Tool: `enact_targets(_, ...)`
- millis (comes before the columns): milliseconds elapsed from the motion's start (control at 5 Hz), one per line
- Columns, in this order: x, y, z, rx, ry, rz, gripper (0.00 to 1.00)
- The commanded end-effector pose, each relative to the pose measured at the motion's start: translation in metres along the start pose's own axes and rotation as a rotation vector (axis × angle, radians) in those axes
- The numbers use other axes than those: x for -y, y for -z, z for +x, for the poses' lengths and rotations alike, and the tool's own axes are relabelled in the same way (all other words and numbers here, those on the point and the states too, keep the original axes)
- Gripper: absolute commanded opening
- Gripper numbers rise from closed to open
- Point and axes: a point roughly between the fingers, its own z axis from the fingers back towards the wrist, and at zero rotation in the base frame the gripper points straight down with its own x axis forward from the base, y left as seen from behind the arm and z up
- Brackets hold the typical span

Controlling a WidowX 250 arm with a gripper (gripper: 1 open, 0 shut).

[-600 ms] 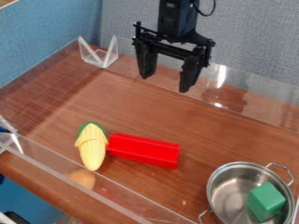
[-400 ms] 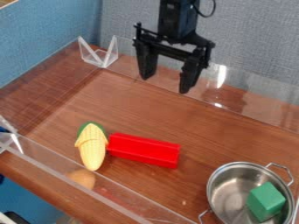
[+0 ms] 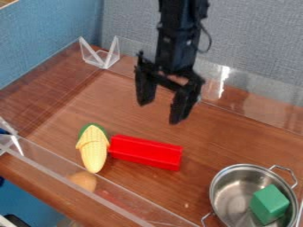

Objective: Put the red object to the left side of the table

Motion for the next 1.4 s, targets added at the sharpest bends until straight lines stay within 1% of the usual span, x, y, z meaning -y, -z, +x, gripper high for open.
enact_targets(0,0.004,0.011,0.002,0.02,0.123,0.024,1.0)
enact_targets(200,0.003,0.023,0.008,0.021,0.19,0.037,1.0)
enact_targets(400,0.0,0.031,0.016,0.026,0.208,0.038,1.0)
enact_targets(600,-0.002,0.039,0.022,0.022,0.222,0.035,1.0)
enact_targets(800,-0.003,0.048,0.026,0.013,0.235,0.032,1.0)
enact_targets(1000,-0.004,0.053,0.025,0.003,0.245,0.029,1.0)
enact_targets(1200,-0.007,0.055,0.022,-0.007,0.236,0.028,1.0)
